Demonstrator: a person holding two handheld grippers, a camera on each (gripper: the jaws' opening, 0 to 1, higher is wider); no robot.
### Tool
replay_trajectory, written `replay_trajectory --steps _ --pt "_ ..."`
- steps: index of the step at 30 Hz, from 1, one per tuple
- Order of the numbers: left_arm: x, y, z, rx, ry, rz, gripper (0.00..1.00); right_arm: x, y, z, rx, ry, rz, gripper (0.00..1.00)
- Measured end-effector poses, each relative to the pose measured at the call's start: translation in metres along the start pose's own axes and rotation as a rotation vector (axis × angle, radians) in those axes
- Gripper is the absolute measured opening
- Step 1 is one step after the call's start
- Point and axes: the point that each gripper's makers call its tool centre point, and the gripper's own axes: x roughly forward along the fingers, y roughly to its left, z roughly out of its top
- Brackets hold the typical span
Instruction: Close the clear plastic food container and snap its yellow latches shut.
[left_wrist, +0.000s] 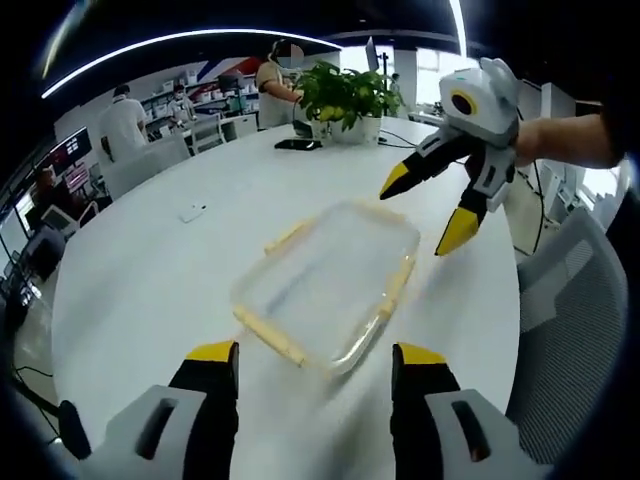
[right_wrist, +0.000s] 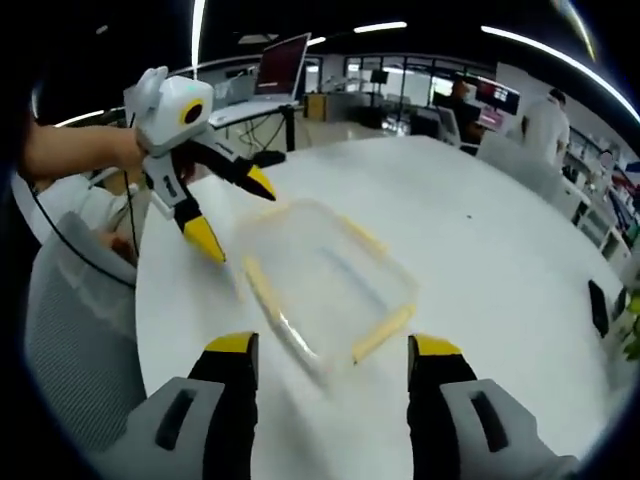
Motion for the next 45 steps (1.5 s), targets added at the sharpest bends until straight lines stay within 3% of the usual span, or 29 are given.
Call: replay_trajectory --steps 6,13,23,31,37,45 --pt "-0.019 -0.008 0.002 -0.038 -0.041 0.022 0.63 -0.021 -0.001 -0.001 0.038 -0.051 -0.038 0.60" --pt "-0.037 -0.019 -0.006 -0.043 -0.047 0.044 0.67 -0.047 -0.004 -0.009 0.055 -0.074 -0.089 0.63" --pt "-0.062 -0.037 -0.020 -0.025 -0.065 0.069 0.77 -0.070 0.002 -0.024 0.080 -0.101 -0.109 0.74" --pt "-0.082 -0.037 -0.030 -0.062 -0.063 0.100 0.92 -0.085 0.009 -0.039 0.085 -0.097 -0.113 0.84" --pt "-0.094 -0.039 -0.028 -0.071 -0.082 0.112 0.99 -0.095 0.014 -0.042 0.102 -0.110 -0.114 0.90" --pt "-0.105 -0.036 -0.025 -0.091 -0.117 0.129 0.99 -0.101 0.016 -0.049 0.071 -0.096 -0.123 0.99"
